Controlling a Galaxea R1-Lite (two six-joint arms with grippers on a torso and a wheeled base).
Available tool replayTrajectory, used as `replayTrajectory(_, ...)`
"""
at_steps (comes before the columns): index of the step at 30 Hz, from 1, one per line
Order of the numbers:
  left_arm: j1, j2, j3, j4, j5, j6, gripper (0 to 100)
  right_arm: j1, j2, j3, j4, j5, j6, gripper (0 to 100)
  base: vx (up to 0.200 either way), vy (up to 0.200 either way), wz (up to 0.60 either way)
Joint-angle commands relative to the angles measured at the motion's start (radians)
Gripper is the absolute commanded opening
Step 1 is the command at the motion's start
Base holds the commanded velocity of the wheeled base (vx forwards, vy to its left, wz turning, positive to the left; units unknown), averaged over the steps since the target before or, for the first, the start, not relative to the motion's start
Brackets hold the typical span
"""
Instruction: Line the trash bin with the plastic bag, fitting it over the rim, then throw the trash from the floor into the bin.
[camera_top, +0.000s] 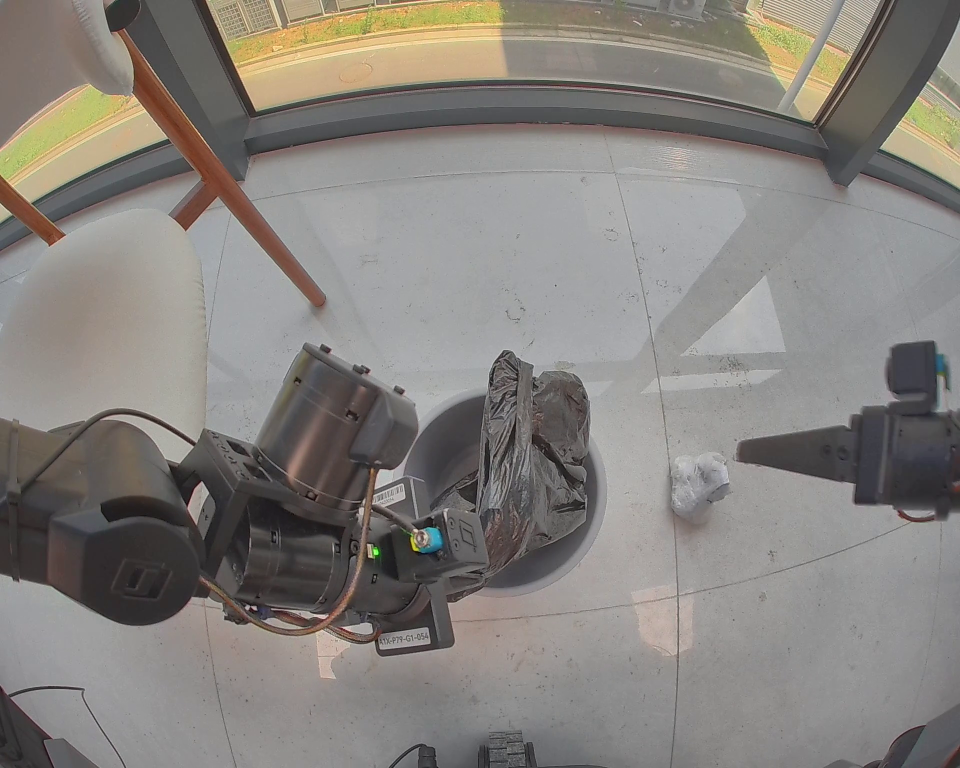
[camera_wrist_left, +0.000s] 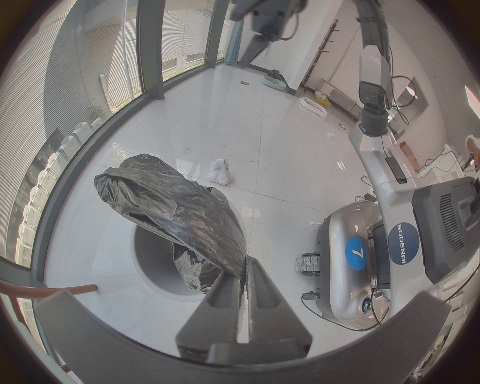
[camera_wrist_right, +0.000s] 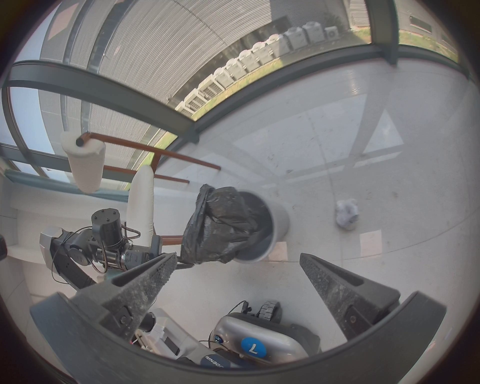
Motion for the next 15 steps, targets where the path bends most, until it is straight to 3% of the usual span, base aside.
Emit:
replayTrajectory(1, -0.003, -0.003, 0.015, 0.003, 0.01, 0.031, 0, 0.103, 0.257, -0.158, 0.027, 0.014, 0.015, 100, 0.0, 0.0, 0.0)
replayTrajectory(15, -0.007, -0.001, 0.047, -0.002, 0.024, 0.034, 0, 0.158, 0.444, -0.38, 0.032, 0.005, 0.011, 100, 0.0, 0.0, 0.0)
